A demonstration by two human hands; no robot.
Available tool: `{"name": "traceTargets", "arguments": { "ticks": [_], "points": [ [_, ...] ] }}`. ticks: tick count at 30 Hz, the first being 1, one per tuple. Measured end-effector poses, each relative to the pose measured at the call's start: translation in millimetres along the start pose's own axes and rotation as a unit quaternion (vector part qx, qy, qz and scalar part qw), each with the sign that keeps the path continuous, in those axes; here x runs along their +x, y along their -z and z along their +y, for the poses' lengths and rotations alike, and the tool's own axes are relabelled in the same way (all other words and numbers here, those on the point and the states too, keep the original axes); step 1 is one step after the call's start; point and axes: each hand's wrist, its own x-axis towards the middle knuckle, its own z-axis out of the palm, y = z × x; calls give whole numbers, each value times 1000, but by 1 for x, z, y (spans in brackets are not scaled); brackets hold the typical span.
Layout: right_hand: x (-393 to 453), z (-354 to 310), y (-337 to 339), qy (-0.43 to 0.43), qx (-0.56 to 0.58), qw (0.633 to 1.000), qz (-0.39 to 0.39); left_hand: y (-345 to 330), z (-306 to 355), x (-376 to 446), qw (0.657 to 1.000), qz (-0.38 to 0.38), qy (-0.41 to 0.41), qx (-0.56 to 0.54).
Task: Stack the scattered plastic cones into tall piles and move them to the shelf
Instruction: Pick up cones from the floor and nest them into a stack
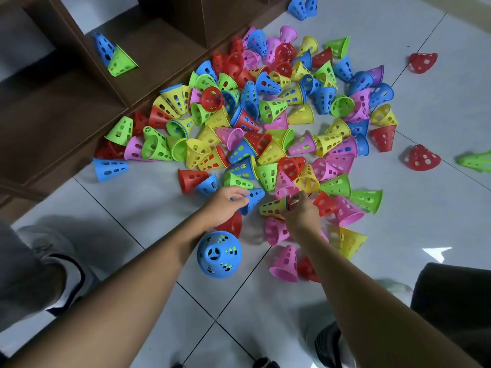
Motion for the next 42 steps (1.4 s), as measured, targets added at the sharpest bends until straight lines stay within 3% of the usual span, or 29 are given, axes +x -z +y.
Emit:
{"name": "traceTargets", "arguments": {
  "ticks": [9,17,28,36,42],
  "points": [
    [-11,-12,22,-30,121,992,-5,34,36,-35,987,107,-35,-114],
    [-36,-22,51,-61,309,948,-49,76,71,-92,979,89,-98,-156],
    [-72,-56,96,-4,487,864,-128,110,103,-161,960,-18,-113,-255],
    [-96,-90,112,56,517,819,-242,107,87,-179,966,-124,-85,-209],
    [-116,-104,126,98,509,785,-338,96,62,-177,974,-138,-47,-172]
  ]
}}
